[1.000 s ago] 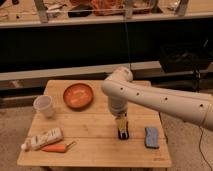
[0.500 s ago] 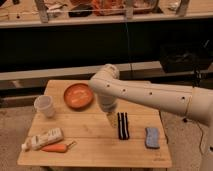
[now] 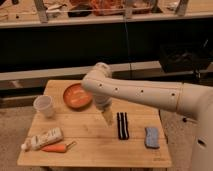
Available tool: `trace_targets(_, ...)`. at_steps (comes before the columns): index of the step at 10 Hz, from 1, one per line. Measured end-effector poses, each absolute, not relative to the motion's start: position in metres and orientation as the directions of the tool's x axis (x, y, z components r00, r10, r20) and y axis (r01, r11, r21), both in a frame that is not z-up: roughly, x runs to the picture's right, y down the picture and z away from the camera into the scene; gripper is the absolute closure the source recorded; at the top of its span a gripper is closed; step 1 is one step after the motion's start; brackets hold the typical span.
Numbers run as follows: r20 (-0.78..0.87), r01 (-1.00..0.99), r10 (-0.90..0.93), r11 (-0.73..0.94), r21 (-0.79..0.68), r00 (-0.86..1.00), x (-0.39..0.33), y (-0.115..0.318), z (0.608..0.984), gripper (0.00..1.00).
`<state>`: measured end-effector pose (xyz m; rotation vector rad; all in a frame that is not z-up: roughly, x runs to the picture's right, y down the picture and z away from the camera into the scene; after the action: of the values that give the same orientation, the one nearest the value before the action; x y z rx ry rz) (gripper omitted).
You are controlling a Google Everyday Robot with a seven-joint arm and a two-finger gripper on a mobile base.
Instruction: Move the arm in a circular motion
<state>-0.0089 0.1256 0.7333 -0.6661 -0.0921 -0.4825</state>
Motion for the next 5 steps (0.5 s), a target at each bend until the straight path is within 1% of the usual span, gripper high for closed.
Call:
trace_targets(3, 0.222, 0.465, -0.415, 0.690, -0.555, 0.882, -0.010, 0.109, 0.748, 0.20)
trace_targets(5, 0.221, 0.464, -0.416, 0.693, -0.551, 0.882, -0.010, 0.106, 0.750, 0.20)
